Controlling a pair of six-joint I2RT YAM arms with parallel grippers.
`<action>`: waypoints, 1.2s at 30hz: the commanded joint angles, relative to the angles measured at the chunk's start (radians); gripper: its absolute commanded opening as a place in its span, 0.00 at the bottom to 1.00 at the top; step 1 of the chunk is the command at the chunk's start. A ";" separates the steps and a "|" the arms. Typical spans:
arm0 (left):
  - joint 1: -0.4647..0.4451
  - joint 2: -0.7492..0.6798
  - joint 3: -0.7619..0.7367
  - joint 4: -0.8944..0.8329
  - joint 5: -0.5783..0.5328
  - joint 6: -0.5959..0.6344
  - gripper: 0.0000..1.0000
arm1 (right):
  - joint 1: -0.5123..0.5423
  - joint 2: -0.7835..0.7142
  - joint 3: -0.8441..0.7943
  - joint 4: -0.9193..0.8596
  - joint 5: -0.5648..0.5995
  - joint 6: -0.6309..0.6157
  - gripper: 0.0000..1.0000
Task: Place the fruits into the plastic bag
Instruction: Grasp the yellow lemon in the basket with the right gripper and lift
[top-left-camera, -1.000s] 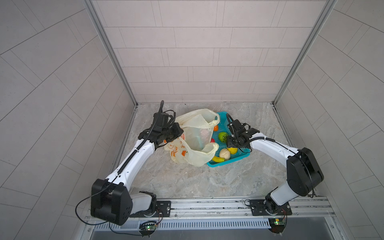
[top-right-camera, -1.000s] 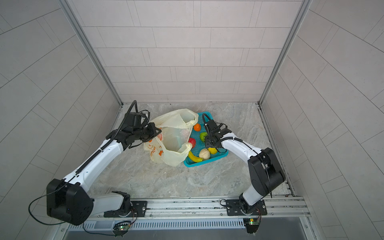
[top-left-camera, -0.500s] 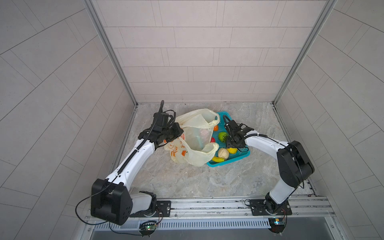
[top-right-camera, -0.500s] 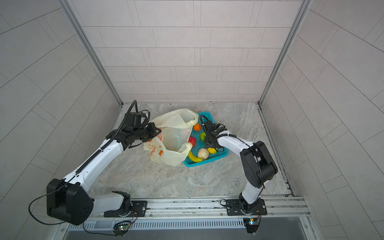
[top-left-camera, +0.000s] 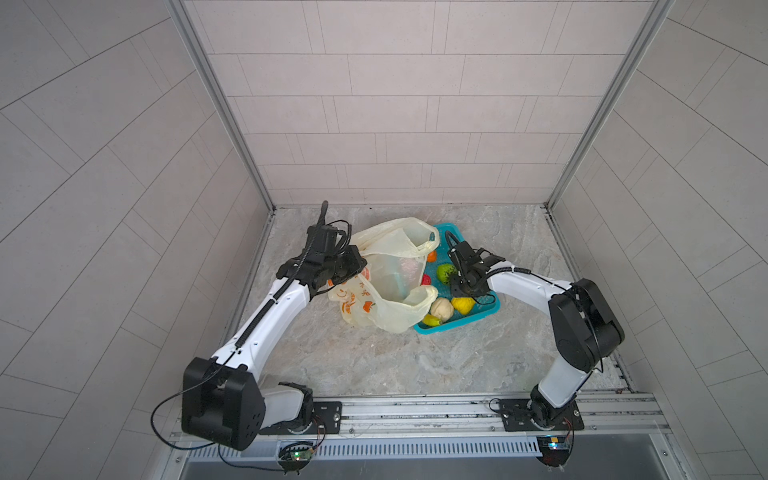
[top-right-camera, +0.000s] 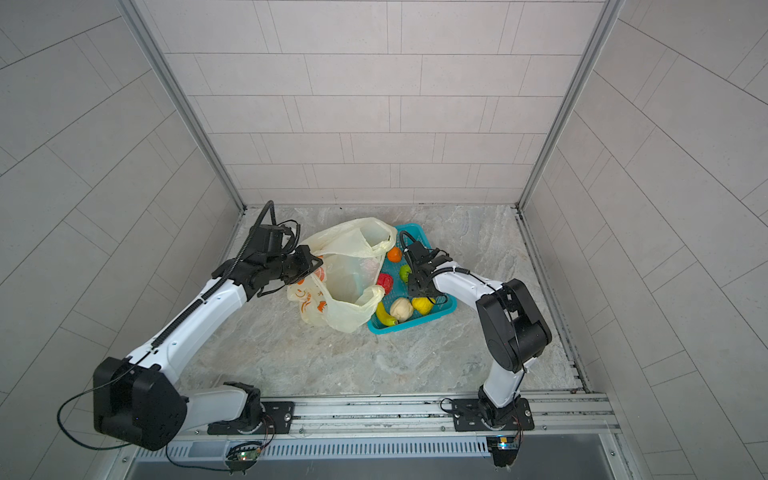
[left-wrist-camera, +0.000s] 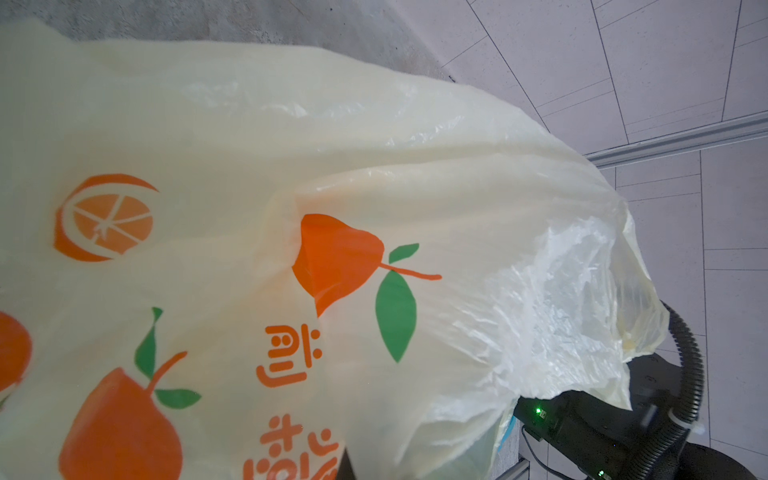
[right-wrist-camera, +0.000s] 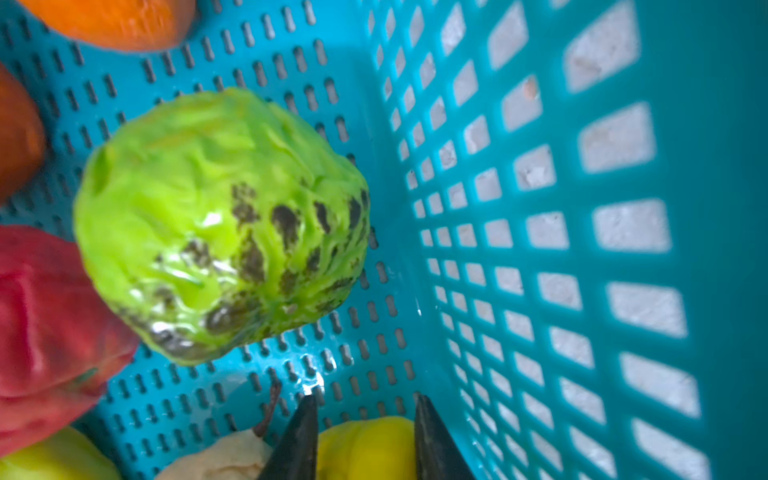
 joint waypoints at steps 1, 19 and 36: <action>0.005 -0.004 0.001 -0.019 -0.012 0.024 0.00 | 0.002 -0.068 -0.007 -0.030 -0.010 -0.014 0.28; 0.004 -0.006 -0.003 -0.013 0.003 0.027 0.00 | 0.001 -0.196 0.068 -0.223 0.042 -0.031 0.76; 0.004 -0.015 -0.017 -0.010 -0.001 0.027 0.00 | -0.039 -0.078 0.005 -0.243 -0.069 0.126 0.74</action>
